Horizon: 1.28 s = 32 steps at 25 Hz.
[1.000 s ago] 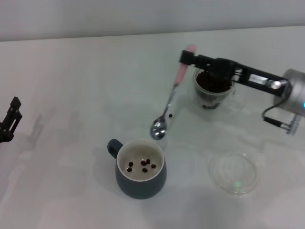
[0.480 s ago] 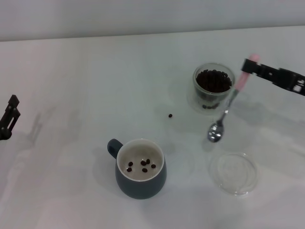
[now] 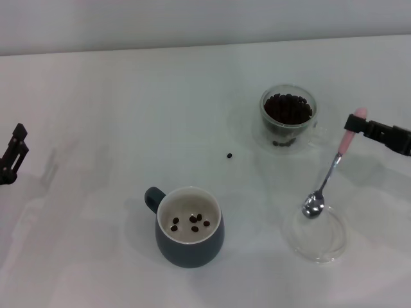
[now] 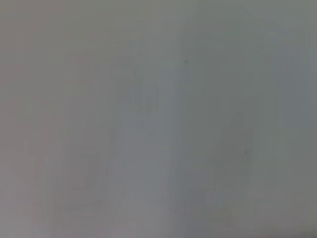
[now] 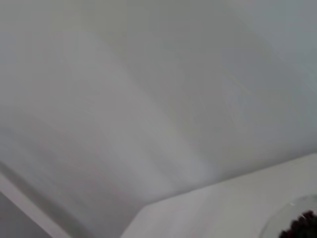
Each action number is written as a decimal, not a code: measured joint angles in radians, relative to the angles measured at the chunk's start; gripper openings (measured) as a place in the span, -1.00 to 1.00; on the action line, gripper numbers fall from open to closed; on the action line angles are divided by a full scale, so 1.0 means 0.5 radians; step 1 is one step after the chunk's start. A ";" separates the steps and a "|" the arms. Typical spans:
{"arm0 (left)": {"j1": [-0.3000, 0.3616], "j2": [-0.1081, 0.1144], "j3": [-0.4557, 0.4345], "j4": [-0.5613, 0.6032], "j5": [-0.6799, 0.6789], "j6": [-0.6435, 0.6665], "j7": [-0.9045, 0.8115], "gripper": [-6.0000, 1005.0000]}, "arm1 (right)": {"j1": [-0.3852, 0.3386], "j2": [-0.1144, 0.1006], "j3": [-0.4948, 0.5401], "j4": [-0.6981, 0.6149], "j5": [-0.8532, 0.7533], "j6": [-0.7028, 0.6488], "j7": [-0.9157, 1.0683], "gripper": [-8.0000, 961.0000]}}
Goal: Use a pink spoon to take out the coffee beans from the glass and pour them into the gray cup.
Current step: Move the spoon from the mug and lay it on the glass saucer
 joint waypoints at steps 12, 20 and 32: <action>0.000 -0.001 0.000 0.008 -0.001 0.003 0.001 0.25 | -0.058 0.009 0.008 0.028 -0.110 -0.147 -0.027 -0.55; 0.011 -0.001 0.000 0.005 0.000 0.019 0.001 0.25 | -0.080 0.005 0.004 0.053 -0.128 -0.201 -0.012 -0.55; 0.005 -0.004 0.004 -0.007 0.011 0.019 0.001 0.25 | -0.037 0.046 0.000 0.135 -0.204 -0.246 0.016 -0.54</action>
